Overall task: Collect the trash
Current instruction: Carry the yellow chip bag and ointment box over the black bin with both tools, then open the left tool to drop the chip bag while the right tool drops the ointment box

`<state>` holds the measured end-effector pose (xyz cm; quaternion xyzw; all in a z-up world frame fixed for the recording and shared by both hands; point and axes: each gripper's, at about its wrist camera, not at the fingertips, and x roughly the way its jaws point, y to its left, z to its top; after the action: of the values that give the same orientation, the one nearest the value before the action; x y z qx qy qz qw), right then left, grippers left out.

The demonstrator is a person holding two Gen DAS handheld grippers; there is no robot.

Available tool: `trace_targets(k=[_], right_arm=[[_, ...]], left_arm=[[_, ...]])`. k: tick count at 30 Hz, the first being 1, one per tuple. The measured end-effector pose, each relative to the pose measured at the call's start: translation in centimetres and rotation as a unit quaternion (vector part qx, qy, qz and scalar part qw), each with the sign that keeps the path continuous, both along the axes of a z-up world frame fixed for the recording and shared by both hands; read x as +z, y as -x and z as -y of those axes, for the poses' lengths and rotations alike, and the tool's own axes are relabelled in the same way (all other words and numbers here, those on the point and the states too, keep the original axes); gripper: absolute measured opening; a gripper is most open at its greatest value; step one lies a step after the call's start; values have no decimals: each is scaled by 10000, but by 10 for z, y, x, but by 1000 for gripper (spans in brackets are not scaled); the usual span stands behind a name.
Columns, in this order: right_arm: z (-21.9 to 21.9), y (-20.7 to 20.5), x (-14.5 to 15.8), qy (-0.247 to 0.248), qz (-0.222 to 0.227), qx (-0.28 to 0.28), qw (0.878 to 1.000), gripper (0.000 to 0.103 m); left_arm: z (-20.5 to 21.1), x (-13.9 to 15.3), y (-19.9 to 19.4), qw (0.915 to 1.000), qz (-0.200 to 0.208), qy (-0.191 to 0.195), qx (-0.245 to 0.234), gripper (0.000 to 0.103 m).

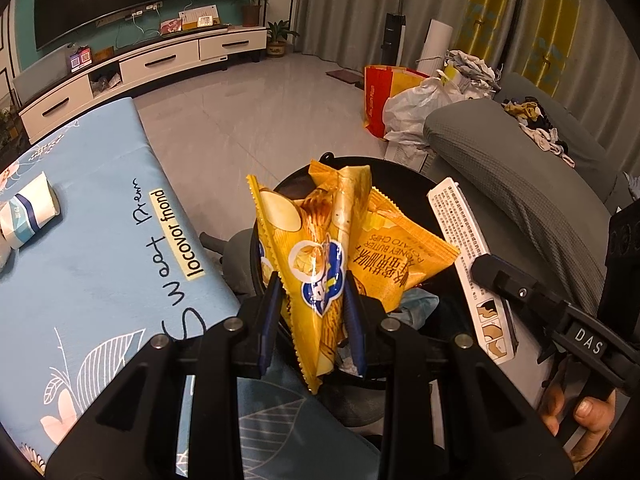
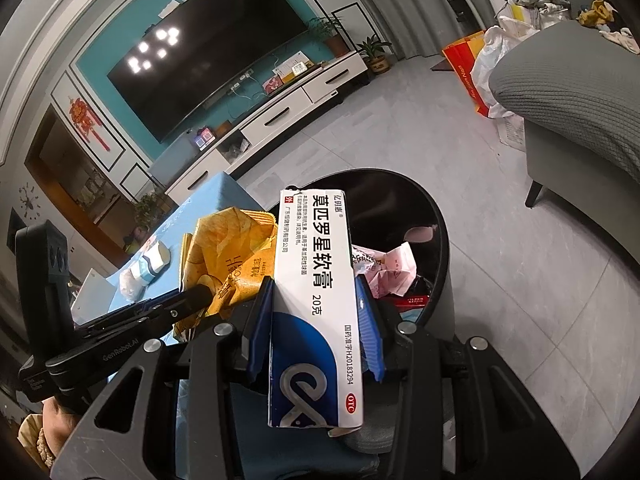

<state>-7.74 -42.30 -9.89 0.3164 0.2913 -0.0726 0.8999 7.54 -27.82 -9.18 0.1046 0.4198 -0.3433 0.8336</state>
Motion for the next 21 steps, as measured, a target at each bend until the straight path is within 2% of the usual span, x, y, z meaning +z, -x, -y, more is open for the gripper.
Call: trace_targets(k=[21], right_arm=[[-9,-7,5,399,-323,-118,9986,41]], left_arm=[[5,-4,1,9998,62,-197,-48,31]])
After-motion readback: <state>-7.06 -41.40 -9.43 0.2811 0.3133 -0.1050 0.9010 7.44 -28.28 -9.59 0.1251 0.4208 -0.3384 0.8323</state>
